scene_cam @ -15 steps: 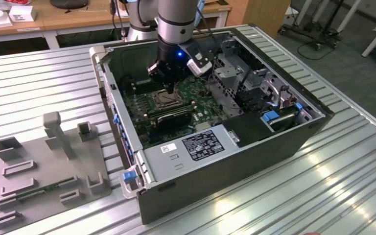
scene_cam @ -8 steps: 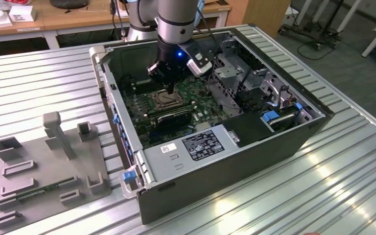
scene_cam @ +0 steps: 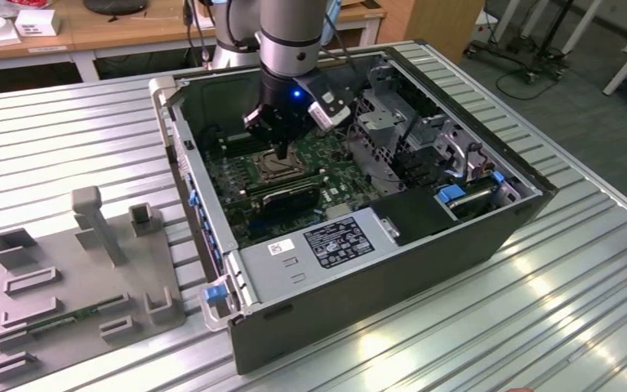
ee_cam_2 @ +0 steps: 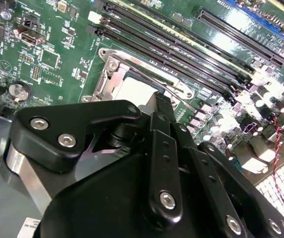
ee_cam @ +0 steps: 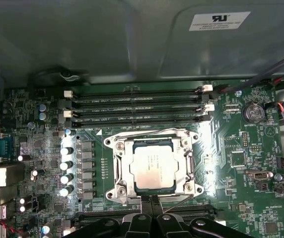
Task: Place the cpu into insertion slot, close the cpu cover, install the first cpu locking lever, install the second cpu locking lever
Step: 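Install the second cpu locking lever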
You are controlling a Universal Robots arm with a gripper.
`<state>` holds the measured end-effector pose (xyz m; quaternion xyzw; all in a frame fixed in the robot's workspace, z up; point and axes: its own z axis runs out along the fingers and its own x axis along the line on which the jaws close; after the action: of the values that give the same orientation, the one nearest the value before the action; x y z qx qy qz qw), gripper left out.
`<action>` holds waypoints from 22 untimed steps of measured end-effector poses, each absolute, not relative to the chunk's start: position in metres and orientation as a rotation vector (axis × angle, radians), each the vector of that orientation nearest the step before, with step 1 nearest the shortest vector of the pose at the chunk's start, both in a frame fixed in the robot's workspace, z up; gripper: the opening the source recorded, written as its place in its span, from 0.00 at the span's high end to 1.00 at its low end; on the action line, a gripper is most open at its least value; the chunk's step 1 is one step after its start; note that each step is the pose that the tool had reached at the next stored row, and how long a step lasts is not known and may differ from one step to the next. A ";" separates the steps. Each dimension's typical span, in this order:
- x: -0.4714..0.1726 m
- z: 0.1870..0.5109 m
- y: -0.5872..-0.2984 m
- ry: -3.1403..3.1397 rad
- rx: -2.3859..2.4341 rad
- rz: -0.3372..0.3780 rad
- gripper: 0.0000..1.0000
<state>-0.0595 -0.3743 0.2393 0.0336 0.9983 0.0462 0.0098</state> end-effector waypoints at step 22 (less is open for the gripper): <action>-0.061 0.231 -0.374 3.117 0.105 0.142 0.89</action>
<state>-0.0608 -0.3743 0.2313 0.0336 0.9983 0.0456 0.0098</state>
